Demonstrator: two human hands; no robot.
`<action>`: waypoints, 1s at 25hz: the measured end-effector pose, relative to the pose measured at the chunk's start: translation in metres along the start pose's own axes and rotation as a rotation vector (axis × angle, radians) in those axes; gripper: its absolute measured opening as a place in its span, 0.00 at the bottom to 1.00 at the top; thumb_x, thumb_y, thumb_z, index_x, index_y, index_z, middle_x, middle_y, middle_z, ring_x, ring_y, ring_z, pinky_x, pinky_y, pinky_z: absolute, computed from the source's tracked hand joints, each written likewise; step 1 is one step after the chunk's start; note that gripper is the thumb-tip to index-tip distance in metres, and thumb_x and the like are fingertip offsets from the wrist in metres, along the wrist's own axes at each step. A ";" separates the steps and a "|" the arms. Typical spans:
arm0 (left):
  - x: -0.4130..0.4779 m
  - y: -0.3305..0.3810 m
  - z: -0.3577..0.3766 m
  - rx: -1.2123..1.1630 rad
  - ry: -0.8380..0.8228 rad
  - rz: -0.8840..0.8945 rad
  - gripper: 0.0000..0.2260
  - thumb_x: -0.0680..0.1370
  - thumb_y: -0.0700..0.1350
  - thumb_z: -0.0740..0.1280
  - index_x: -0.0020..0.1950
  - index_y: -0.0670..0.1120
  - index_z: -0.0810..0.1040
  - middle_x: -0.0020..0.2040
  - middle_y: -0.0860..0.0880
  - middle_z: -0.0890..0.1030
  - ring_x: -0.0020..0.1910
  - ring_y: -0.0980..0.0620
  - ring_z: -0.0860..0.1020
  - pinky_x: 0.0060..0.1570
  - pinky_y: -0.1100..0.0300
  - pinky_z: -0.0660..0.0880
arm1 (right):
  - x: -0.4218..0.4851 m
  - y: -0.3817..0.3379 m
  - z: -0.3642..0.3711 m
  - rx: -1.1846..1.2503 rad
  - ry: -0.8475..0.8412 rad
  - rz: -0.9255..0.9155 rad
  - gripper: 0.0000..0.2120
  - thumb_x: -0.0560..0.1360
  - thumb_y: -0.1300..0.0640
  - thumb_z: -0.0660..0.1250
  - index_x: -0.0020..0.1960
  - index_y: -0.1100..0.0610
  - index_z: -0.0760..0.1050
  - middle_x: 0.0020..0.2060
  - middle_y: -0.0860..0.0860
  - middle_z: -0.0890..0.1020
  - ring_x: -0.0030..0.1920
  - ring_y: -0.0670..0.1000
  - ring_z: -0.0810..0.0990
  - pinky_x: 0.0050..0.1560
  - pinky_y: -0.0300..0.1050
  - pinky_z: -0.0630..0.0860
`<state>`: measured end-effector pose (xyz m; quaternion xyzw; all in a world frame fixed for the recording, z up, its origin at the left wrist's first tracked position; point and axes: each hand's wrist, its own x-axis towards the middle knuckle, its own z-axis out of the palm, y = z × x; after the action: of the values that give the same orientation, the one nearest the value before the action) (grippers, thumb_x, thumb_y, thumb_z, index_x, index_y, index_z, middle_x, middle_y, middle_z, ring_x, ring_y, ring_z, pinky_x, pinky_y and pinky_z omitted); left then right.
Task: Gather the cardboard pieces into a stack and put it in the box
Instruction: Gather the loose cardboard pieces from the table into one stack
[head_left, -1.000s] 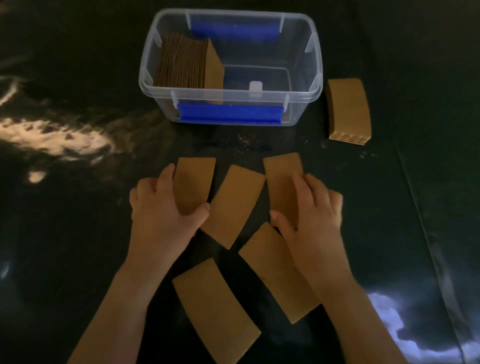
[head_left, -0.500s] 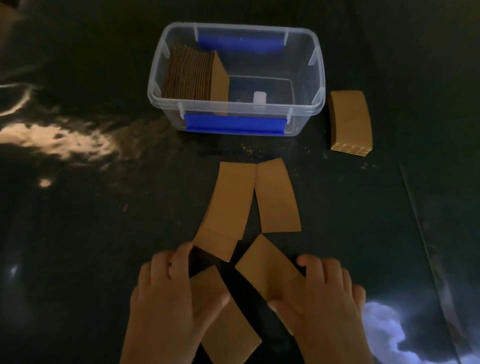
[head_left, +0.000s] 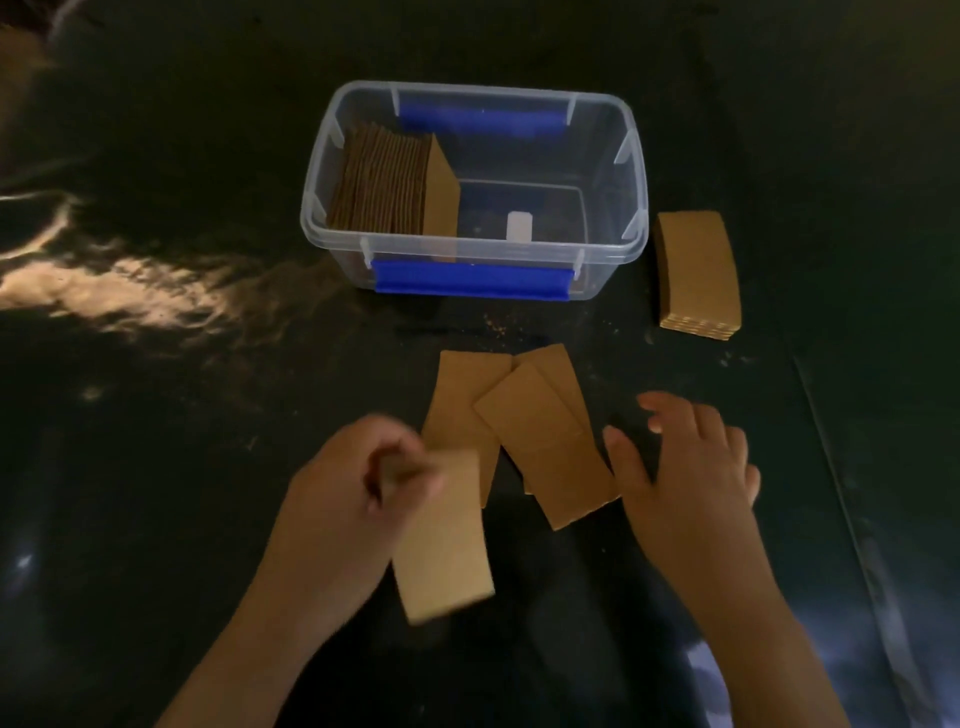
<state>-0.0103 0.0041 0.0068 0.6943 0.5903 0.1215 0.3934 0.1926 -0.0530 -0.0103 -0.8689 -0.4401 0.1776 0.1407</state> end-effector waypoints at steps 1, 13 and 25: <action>0.023 0.010 0.004 0.013 0.029 0.044 0.06 0.69 0.52 0.66 0.41 0.58 0.70 0.43 0.58 0.74 0.43 0.63 0.73 0.37 0.67 0.65 | -0.001 0.002 -0.001 0.026 -0.019 0.021 0.22 0.73 0.44 0.59 0.64 0.52 0.66 0.59 0.54 0.73 0.61 0.56 0.67 0.60 0.56 0.63; 0.052 0.018 0.040 -0.008 0.054 -0.307 0.30 0.69 0.50 0.70 0.67 0.49 0.61 0.58 0.47 0.71 0.50 0.52 0.71 0.43 0.60 0.65 | 0.006 -0.047 0.023 0.243 -0.221 0.115 0.22 0.69 0.49 0.69 0.57 0.56 0.64 0.53 0.53 0.70 0.56 0.54 0.72 0.57 0.54 0.73; 0.096 0.178 0.106 -0.613 -0.278 -0.198 0.12 0.74 0.48 0.62 0.56 0.53 0.67 0.46 0.54 0.73 0.38 0.58 0.69 0.31 0.61 0.60 | 0.086 0.050 -0.122 0.873 -0.027 0.196 0.13 0.75 0.50 0.61 0.58 0.52 0.70 0.51 0.51 0.79 0.48 0.51 0.78 0.45 0.50 0.76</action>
<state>0.2122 0.0501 0.0310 0.4932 0.5314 0.1587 0.6702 0.3284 -0.0220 0.0629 -0.7635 -0.2413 0.3703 0.4709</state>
